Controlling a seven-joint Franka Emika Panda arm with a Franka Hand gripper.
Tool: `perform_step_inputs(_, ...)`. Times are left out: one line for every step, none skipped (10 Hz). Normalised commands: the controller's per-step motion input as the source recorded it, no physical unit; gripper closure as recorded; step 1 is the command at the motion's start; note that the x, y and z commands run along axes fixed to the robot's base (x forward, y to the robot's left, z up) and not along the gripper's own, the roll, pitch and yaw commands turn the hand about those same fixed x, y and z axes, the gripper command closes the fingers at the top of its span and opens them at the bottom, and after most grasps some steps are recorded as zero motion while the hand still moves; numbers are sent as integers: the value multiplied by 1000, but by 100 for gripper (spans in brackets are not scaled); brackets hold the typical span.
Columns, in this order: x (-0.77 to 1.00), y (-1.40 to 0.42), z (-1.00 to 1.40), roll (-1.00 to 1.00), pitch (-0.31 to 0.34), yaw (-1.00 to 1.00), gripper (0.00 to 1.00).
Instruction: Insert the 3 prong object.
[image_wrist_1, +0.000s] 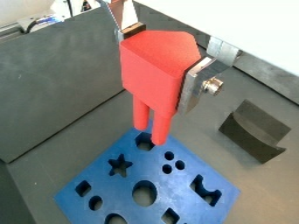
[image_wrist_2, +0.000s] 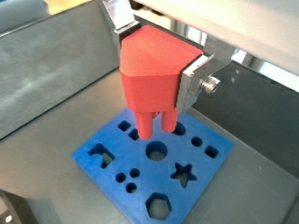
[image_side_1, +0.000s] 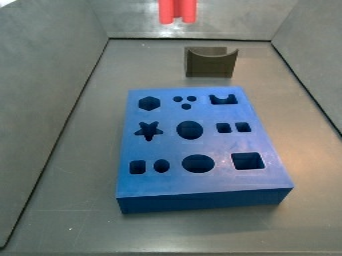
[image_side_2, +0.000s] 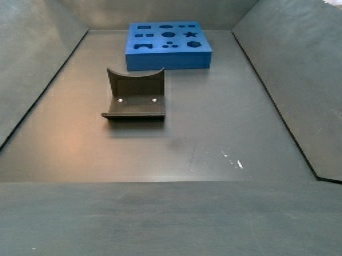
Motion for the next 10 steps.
perform_step_inputs(200, 0, -1000, 37, 0, -557, 100)
perform_step_inputs(143, 0, -1000, 71, 0, -549, 100)
perform_step_inputs(163, 0, -900, 166, 4, -551, 100)
perform_step_inputs(223, -3, -823, 206, 16, -577, 100)
perform_step_inputs(217, -14, -791, 214, 26, -574, 100)
perform_step_inputs(180, 0, -817, 189, 30, -566, 100)
perform_step_inputs(114, 0, -863, 134, 44, -546, 100)
perform_step_inputs(69, 20, -826, 87, 49, -514, 100)
perform_step_inputs(83, 117, -820, 26, 70, -523, 100)
perform_step_inputs(77, 174, -706, 0, 100, -531, 100)
